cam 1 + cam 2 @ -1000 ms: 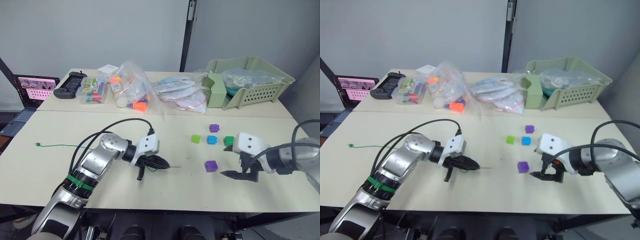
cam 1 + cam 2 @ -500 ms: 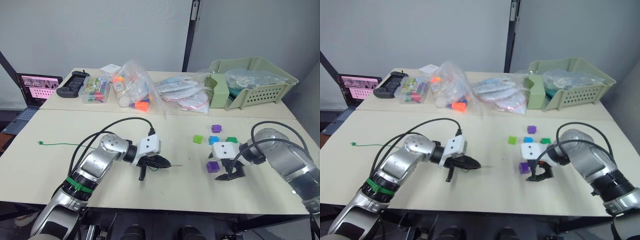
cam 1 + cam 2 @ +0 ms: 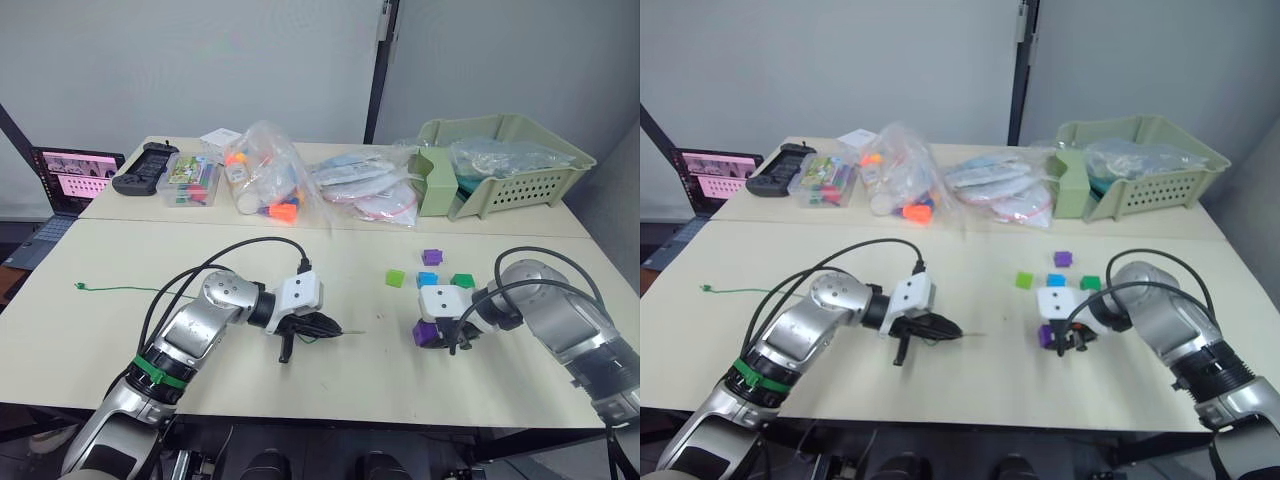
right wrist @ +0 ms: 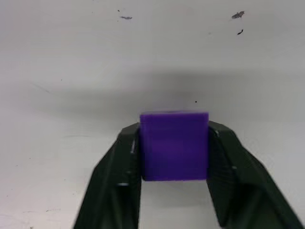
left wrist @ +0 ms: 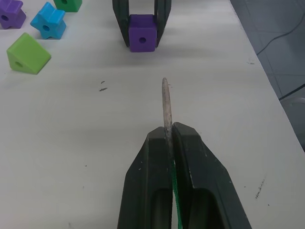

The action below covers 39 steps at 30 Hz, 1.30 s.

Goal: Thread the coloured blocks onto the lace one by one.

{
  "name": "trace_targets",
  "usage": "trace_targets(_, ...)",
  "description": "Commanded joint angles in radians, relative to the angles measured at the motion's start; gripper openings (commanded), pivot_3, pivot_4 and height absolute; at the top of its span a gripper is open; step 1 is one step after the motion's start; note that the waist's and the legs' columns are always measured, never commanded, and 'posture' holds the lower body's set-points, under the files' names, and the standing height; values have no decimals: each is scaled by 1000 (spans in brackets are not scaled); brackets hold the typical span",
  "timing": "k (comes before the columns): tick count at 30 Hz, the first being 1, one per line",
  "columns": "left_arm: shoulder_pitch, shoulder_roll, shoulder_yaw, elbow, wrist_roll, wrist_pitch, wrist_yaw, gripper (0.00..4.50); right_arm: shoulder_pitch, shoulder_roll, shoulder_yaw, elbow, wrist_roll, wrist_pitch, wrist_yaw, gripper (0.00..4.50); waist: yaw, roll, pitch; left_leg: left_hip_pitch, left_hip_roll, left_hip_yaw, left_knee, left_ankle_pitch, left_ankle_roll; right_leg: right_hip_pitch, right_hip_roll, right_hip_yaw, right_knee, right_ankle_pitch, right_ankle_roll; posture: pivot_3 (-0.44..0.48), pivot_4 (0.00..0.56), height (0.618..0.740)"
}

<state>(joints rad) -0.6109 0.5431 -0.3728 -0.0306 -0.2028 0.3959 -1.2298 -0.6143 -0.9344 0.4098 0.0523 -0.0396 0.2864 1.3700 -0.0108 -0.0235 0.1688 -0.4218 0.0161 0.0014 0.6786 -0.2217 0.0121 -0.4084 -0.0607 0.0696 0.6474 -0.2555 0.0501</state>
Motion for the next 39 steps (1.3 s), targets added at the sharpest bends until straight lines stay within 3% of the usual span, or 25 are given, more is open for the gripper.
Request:
trace_targets(1, -19, -21, -17, -8, 14, 3, 12, 0, 10, -8, -50, -76, 13, 53, -10, 1178, -1, 0, 0, 0, 0, 0, 0, 0, 0, 0, 0, 0, 0, 0, 0, 0, 150, 737)
trace_targets(13, -60, -110, -94, 37, 95, 73, 72, 0, 61, 75, -35, -386, 58, 409, -113, 1178, -1, 0, 0, 0, 0, -1, 1, 0, 0, 0, 0, 0, 1, 0, 0, 0, 150, 737)
trace_targets(39, -86, -199, -116, 79, 102, 89, 82, 0, 23, 102, 28, -426, 76, 501, -169, 1178, -1, 0, 0, 0, 0, -1, 1, 0, 0, 0, 0, 0, 1, 0, 0, 0, 150, 737)
